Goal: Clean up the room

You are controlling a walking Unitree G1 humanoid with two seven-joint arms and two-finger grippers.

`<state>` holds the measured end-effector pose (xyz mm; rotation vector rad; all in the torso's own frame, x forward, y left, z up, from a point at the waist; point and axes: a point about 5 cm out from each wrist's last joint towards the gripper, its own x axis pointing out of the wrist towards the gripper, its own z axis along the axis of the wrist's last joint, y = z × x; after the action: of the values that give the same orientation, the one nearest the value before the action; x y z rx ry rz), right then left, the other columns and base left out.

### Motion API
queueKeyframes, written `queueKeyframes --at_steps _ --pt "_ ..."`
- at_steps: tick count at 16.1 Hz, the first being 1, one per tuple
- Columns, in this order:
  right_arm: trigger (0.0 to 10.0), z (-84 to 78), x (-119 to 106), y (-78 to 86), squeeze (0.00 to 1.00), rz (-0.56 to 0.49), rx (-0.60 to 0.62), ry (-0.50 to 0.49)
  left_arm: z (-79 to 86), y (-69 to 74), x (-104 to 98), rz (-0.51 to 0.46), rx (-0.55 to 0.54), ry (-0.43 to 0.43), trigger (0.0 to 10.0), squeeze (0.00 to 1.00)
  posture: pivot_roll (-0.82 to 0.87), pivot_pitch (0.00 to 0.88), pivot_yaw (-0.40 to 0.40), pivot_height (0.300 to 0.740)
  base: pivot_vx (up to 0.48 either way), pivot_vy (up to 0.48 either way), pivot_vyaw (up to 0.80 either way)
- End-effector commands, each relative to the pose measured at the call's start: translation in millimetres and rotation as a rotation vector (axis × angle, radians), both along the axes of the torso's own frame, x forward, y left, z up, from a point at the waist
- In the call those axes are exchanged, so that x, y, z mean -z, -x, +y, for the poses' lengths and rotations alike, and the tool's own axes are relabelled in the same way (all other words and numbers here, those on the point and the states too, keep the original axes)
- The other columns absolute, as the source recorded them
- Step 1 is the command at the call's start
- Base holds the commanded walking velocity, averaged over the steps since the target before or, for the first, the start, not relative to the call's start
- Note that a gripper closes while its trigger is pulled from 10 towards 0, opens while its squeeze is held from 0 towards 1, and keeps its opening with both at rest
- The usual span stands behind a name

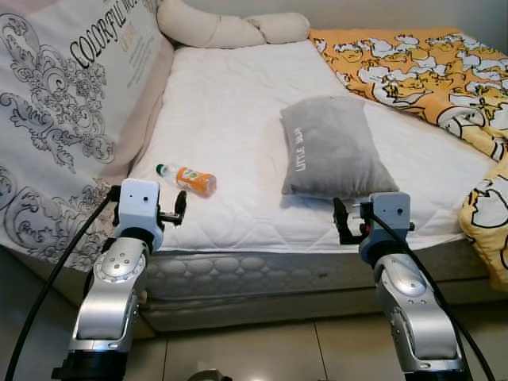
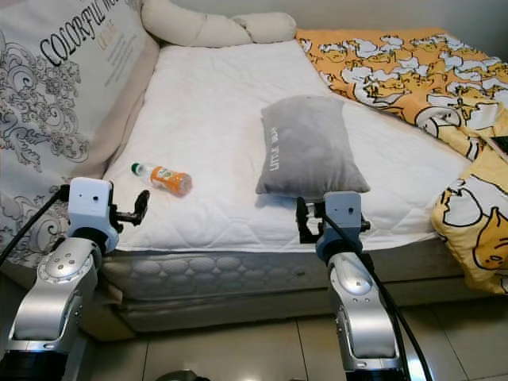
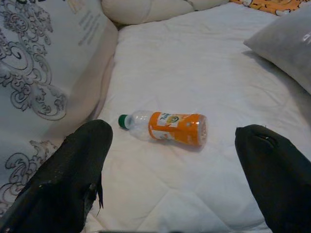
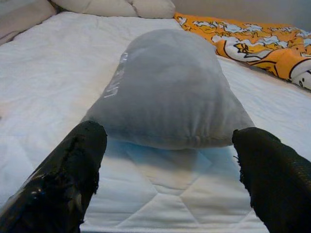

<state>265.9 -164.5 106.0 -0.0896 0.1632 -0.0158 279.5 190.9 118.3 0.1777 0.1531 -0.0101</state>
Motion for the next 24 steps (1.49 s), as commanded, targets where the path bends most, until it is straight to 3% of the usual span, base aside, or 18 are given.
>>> queueKeyframes --at_steps 1,8,11,14,15,19,21,22,24 --pt "10.0 -1.9 -3 -2.0 0.00 -0.006 0.006 0.010 0.2 -1.1 -3 -0.009 0.002 0.009 10.0 0.00 0.00 0.000 0.035 0.740 0.277 0.000 0.00" --pt "10.0 2.4 -6 -1.3 0.00 -0.009 -0.046 0.007 -3.6 0.2 -2 -0.008 0.015 0.024 10.0 0.00 0.00 0.000 0.034 0.740 0.321 0.000 0.23" --pt "10.0 -4.8 -9 6.3 0.00 -0.014 -0.050 0.040 -11.3 8.2 -5 -0.024 0.063 -0.002 10.0 0.00 0.00 0.000 0.024 0.740 0.330 0.000 0.80" --pt "10.0 -13.9 -9 19.4 0.00 -0.010 -0.017 0.034 -5.2 22.6 -5 -0.023 0.022 0.033 10.0 0.00 0.01 0.000 0.021 0.740 0.321 0.000 0.80" --pt "10.0 -21.4 2 20.4 0.00 0.027 0.021 0.043 0.9 26.7 2 -0.005 -0.028 0.034 10.0 0.00 0.03 0.000 0.004 0.740 0.315 0.000 0.80" --pt "10.0 -10.1 0 -0.3 0.00 0.036 -0.088 0.032 -1.0 30.6 7 0.007 -0.022 0.007 10.0 0.00 0.06 0.000 -0.031 0.740 0.301 0.000 0.80" --pt "10.0 1.3 1 -10.4 0.00 0.053 -0.201 0.034 -7.2 40.0 9 0.022 0.028 -0.010 10.0 0.00 0.08 0.000 -0.040 0.740 0.274 0.000 0.80" --pt "10.0 4.7 3 -21.5 0.00 0.068 -0.271 0.074 -9.5 53.4 17 0.067 0.076 -0.024 10.0 0.00 0.09 0.000 -0.045 0.740 0.240 0.000 0.80" --pt "10.0 2.1 3 -30.9 0.00 0.086 -0.268 0.053 -9.5 60.8 21 0.094 0.099 -0.043 10.0 0.00 0.10 0.000 -0.051 0.740 0.000 0.000 0.00"
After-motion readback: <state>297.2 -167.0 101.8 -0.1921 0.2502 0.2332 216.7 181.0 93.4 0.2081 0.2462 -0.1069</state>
